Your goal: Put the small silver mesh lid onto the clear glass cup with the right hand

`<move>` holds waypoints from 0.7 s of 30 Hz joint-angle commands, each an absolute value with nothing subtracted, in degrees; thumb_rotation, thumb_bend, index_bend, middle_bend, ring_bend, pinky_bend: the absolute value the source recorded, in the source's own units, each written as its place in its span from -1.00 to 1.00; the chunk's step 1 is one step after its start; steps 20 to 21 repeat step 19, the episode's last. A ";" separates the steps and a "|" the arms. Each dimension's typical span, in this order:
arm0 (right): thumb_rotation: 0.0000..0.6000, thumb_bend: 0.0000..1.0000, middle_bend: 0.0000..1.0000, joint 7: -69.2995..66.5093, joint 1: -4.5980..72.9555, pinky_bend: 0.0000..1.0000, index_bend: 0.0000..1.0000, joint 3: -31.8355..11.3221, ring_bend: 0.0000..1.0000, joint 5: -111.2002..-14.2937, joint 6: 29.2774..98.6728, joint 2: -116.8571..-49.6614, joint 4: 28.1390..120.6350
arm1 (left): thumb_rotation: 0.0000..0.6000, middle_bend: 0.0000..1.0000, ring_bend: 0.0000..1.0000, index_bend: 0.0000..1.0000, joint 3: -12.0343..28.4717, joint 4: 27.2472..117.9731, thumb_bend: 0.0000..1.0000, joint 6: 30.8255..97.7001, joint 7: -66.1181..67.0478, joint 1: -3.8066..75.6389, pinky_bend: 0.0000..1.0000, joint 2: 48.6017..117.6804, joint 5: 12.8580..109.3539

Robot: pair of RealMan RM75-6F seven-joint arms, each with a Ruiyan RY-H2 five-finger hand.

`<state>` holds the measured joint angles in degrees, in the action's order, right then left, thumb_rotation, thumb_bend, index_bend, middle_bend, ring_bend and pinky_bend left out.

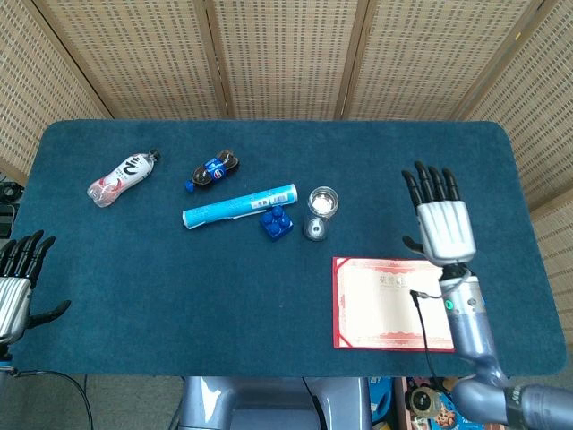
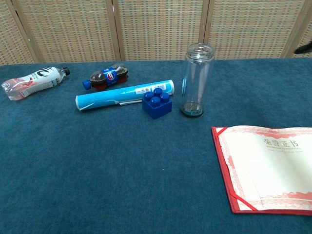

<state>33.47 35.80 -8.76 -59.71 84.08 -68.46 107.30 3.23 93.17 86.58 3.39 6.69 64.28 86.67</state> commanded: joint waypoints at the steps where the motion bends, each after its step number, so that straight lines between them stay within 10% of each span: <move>1: 1.00 -0.86 -1.00 28.35 29.61 -0.86 -0.87 -4.04 -1.00 -66.12 88.46 -65.89 107.43 | 1.00 -1.00 -1.00 -1.00 3.15 93.31 -0.64 86.91 3.55 6.41 -1.00 64.25 86.69; 21: 1.00 -0.87 -1.00 16.43 14.31 -0.90 -0.87 3.10 -1.00 -75.44 94.16 -70.20 95.38 | 1.00 -1.00 -1.00 -1.00 1.13 90.53 -0.64 87.76 2.70 4.02 -1.00 65.13 86.92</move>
